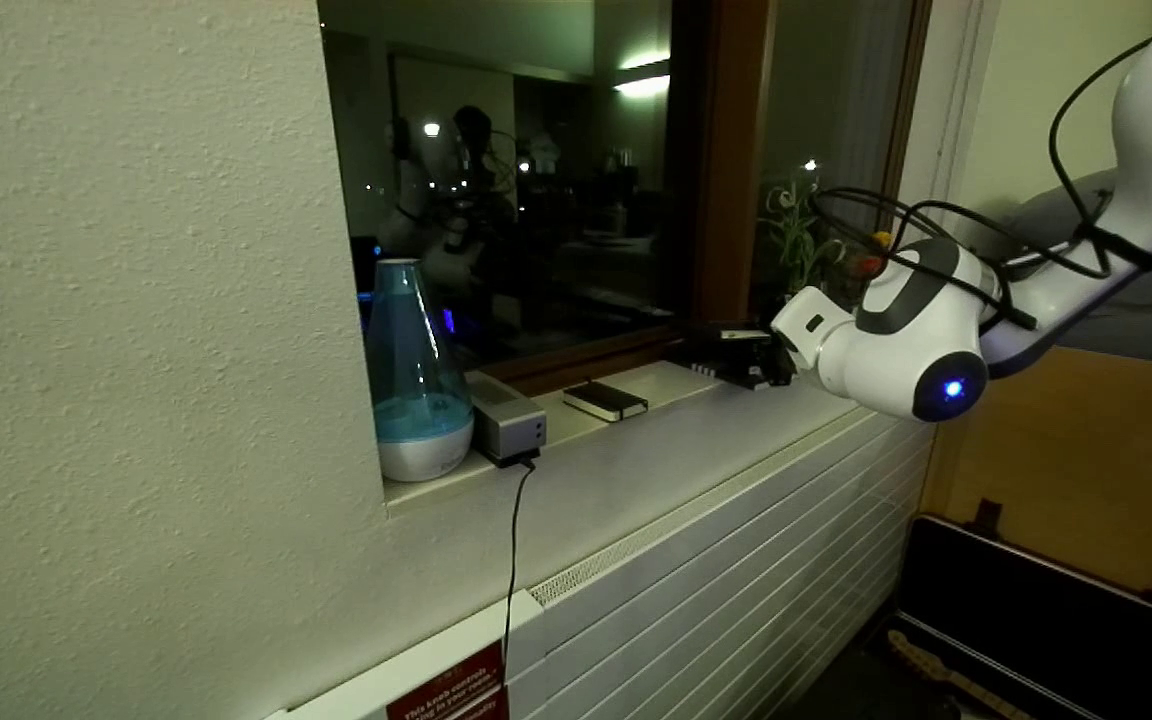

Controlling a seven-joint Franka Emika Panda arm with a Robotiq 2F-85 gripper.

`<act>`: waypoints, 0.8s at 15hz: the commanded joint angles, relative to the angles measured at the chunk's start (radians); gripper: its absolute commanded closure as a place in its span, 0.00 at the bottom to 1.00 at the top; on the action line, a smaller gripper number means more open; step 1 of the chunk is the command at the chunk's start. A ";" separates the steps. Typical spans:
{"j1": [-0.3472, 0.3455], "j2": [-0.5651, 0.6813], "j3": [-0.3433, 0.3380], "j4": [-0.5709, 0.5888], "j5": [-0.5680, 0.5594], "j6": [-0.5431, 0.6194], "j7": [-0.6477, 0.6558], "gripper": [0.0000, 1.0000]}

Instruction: Move some books to the right

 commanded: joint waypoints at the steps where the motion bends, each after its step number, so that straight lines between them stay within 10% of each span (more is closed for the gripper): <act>1: -0.013 -0.070 0.021 -0.040 -0.016 -0.009 0.024 0.95; 12: 0.014 -0.231 0.081 -0.078 -0.008 0.186 0.101 0.95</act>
